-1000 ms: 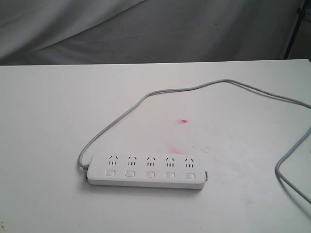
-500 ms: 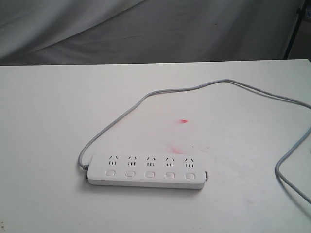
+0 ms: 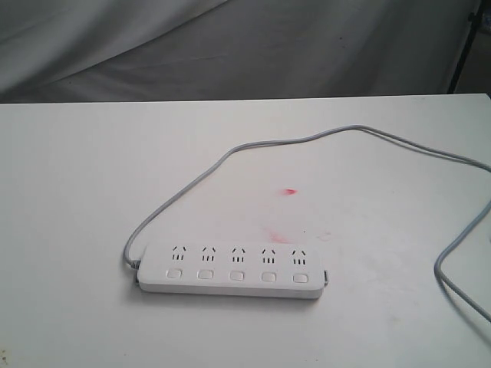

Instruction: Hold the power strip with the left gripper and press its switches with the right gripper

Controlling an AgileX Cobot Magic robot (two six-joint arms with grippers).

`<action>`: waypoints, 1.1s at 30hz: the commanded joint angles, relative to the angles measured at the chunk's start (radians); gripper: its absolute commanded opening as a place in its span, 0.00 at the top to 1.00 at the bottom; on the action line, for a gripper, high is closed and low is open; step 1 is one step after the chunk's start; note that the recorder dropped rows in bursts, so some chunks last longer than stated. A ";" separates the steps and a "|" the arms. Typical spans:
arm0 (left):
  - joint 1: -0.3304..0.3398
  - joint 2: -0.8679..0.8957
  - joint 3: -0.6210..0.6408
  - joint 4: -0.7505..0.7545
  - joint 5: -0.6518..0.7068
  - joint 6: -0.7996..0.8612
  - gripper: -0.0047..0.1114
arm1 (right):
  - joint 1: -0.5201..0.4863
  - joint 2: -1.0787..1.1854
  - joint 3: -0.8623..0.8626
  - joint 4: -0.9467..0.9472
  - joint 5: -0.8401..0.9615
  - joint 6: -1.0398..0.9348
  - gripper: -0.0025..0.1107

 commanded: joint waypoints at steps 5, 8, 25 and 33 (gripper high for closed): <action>0.093 -0.006 0.022 -0.051 -0.031 -0.010 0.96 | -0.005 -0.005 0.004 0.002 -0.002 -0.001 0.98; 0.123 -0.006 0.022 -0.063 -0.026 -0.010 0.96 | -0.005 -0.005 0.004 0.002 -0.002 -0.001 0.98; 0.138 -0.006 0.022 0.331 0.186 -0.356 0.96 | -0.005 -0.005 0.004 0.002 -0.002 -0.001 0.98; 0.138 -0.006 0.080 1.145 0.203 -1.292 0.96 | -0.005 -0.005 0.004 0.002 -0.002 -0.001 0.98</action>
